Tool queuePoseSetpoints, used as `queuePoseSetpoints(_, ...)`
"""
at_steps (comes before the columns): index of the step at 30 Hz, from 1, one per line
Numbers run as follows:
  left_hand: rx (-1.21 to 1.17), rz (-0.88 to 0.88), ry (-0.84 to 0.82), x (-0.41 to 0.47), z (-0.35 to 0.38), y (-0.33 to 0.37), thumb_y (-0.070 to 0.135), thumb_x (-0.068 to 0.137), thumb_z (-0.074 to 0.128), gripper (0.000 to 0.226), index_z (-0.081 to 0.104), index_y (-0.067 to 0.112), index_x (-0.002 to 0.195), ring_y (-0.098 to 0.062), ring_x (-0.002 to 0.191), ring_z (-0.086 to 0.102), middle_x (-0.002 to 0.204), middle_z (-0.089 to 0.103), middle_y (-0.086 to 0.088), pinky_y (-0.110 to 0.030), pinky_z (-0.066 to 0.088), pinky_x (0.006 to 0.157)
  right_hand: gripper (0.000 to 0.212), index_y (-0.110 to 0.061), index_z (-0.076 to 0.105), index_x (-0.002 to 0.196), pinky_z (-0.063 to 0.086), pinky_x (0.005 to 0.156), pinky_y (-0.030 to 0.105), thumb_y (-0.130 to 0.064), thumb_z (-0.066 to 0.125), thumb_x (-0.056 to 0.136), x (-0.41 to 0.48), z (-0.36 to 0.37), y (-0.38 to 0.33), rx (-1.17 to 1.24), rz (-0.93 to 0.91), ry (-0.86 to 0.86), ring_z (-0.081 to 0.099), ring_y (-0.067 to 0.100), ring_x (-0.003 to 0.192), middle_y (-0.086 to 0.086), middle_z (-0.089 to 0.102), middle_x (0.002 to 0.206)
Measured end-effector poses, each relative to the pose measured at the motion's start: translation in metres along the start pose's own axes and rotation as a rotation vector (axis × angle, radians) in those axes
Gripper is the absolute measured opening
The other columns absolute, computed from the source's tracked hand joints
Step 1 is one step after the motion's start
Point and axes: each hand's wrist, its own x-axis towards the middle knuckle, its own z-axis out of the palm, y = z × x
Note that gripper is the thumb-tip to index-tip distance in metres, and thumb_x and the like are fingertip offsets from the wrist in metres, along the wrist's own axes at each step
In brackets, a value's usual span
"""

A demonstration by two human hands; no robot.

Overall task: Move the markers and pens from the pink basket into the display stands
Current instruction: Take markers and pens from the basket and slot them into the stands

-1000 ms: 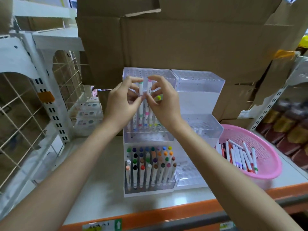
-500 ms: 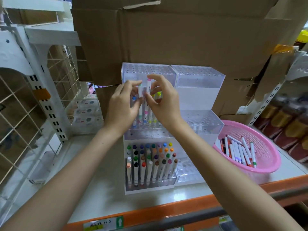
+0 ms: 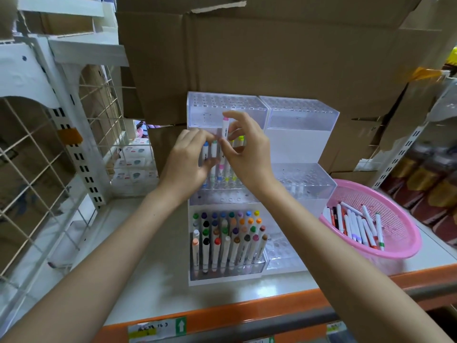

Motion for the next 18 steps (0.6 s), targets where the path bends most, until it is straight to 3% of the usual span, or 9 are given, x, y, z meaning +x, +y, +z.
queuePoseSetpoints(8,0.085,0.071,0.030,-0.002,-0.002,-0.001,0.004,0.074,0.077,0.029,0.064,-0.001,0.100,-0.022,0.096,0.049,0.099,0.062,-0.014,-0.021,0.036,0.084,0.036,-0.011,0.058,0.117,0.042,0.061,0.008,-0.005,0.069,0.083,-0.006,0.000,-0.002,0.025,0.032,0.008,0.059,0.011,0.077,-0.003,0.055,0.091)
queuePoseSetpoints(15,0.182,0.116,0.057,-0.009,-0.006,-0.001,0.003,0.078,0.072,0.037,0.064,-0.003,0.113,-0.024,0.101,0.046,0.104,0.058,-0.016,-0.030,0.041,0.088,0.039,-0.011,0.058,0.118,0.043,0.059,0.006,-0.001,0.068,0.082,-0.012,-0.001,0.000,-0.004,0.039,-0.053,0.059,0.003,0.071,0.004,0.058,0.095)
queuePoseSetpoints(18,0.193,0.130,0.051,-0.010,-0.008,-0.002,0.000,0.078,0.070,0.039,0.063,-0.002,0.116,-0.024,0.100,0.045,0.103,0.057,-0.016,-0.030,0.041,0.088,0.039,-0.011,0.057,0.119,0.046,0.060,0.008,-0.001,0.069,0.083,-0.015,-0.002,0.001,-0.001,0.055,-0.095,0.061,0.009,0.073,0.005,0.059,0.094)
